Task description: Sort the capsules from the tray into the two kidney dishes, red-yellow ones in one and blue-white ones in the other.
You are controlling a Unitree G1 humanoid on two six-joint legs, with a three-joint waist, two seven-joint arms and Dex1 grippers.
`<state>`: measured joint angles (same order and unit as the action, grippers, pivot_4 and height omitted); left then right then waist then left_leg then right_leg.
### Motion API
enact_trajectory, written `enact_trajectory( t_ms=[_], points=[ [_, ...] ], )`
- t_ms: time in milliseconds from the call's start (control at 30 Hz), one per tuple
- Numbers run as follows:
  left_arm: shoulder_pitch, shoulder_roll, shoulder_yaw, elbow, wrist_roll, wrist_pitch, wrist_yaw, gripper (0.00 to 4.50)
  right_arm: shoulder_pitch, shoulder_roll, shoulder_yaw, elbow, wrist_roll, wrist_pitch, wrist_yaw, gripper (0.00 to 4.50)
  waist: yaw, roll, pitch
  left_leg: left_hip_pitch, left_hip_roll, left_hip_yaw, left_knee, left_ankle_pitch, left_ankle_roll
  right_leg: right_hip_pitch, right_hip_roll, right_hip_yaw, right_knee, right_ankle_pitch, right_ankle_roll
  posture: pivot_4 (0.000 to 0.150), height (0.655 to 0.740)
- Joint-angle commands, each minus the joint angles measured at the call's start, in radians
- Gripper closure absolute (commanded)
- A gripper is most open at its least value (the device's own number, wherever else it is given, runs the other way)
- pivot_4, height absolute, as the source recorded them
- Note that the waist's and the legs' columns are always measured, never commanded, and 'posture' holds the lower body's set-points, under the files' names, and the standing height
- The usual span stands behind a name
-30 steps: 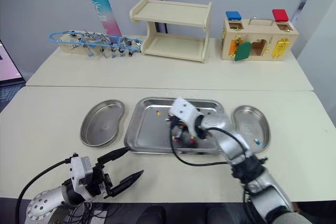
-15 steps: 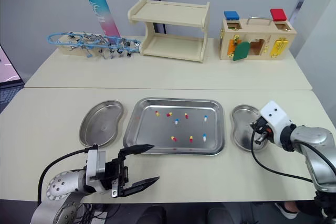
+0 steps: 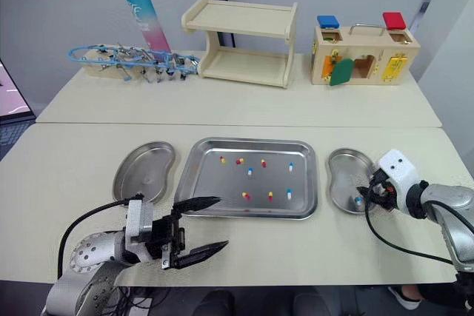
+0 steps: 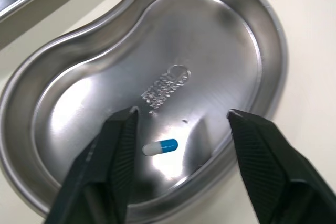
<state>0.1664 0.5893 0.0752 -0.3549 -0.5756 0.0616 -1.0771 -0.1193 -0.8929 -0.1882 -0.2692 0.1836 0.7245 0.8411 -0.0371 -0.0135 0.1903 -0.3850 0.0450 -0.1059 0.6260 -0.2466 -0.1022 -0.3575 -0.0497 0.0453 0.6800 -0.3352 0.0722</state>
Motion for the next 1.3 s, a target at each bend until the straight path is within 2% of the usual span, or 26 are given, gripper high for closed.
enact_trajectory(
  t_ms=[33,167,300,467,600,667,900,1067,1300],
  points=[
    [0.044,0.045,0.112,-0.04,-0.023,0.052,0.062,0.0,0.032,-0.044,-0.082,0.012,0.025,-0.112,0.054,1.52,0.0,0.0,0.0,0.0,0.0,0.0,0.0,0.0,0.0,0.0,0.0,0.0,0.0,0.0,0.0,0.15,0.74],
    [0.139,0.121,0.365,0.061,-0.029,0.123,0.136,0.0,0.138,-0.109,-0.197,0.141,0.039,-0.517,0.25,1.52,0.003,0.0,0.0,0.0,0.0,0.0,0.0,0.0,0.0,0.0,0.0,0.0,0.0,0.0,0.0,0.15,0.74],
    [0.182,0.178,0.527,0.199,-0.014,0.136,0.137,0.0,0.175,-0.169,-0.241,0.275,0.067,-0.724,0.4,1.52,0.003,0.0,0.001,0.002,0.0,0.001,0.0,0.0,0.0,0.002,0.0,0.0,0.0,0.0,0.0,0.15,0.74],
    [0.274,0.249,0.641,0.432,0.072,0.063,0.07,0.0,0.155,-0.2,-0.213,0.409,0.084,-0.797,0.474,1.52,-0.005,0.0,0.001,0.004,0.0,0.001,-0.001,0.0,0.0,0.003,0.0,0.0,0.0,-0.001,-0.002,0.15,0.74],
    [0.297,0.255,0.666,0.504,0.094,0.04,0.05,0.0,0.157,-0.205,-0.193,0.462,0.084,-0.836,0.509,0.7,-0.005,0.0,0.001,0.004,0.0,0.001,-0.001,0.0,0.0,0.003,0.0,0.0,-0.001,-0.001,-0.002,0.15,0.74],
    [0.304,0.249,0.673,0.498,0.088,0.039,0.041,0.0,0.168,-0.208,-0.192,0.478,0.082,-0.867,0.527,0.01,-0.003,-0.001,0.001,0.004,0.0,0.001,-0.001,0.0,0.0,0.003,0.0,0.0,0.0,-0.001,-0.002,0.15,0.74],
    [0.299,0.238,0.676,0.464,0.082,0.064,0.055,0.0,0.184,-0.202,-0.196,0.481,0.093,-0.882,0.548,0.01,0.001,-0.001,0.001,0.004,0.0,0.001,-0.001,0.0,0.0,0.003,0.0,0.0,0.0,-0.001,-0.002,0.15,0.74],
    [0.301,0.231,0.671,0.433,0.078,0.085,0.067,0.0,0.197,-0.176,-0.206,0.374,0.149,-0.828,0.537,0.01,0.002,0.0,0.001,0.004,0.0,0.001,-0.001,0.0,0.0,0.003,0.0,0.0,0.0,-0.001,-0.002,0.15,0.74],
    [0.297,0.223,0.663,0.386,0.069,0.12,0.068,0.0,0.335,-0.061,-0.163,-0.082,0.306,-0.649,0.436,0.01,0.005,-0.001,0.0,0.003,0.001,0.0,-0.001,0.0,0.0,0.004,0.0,-0.001,0.0,-0.001,-0.002,0.15,0.74]
  ],
)
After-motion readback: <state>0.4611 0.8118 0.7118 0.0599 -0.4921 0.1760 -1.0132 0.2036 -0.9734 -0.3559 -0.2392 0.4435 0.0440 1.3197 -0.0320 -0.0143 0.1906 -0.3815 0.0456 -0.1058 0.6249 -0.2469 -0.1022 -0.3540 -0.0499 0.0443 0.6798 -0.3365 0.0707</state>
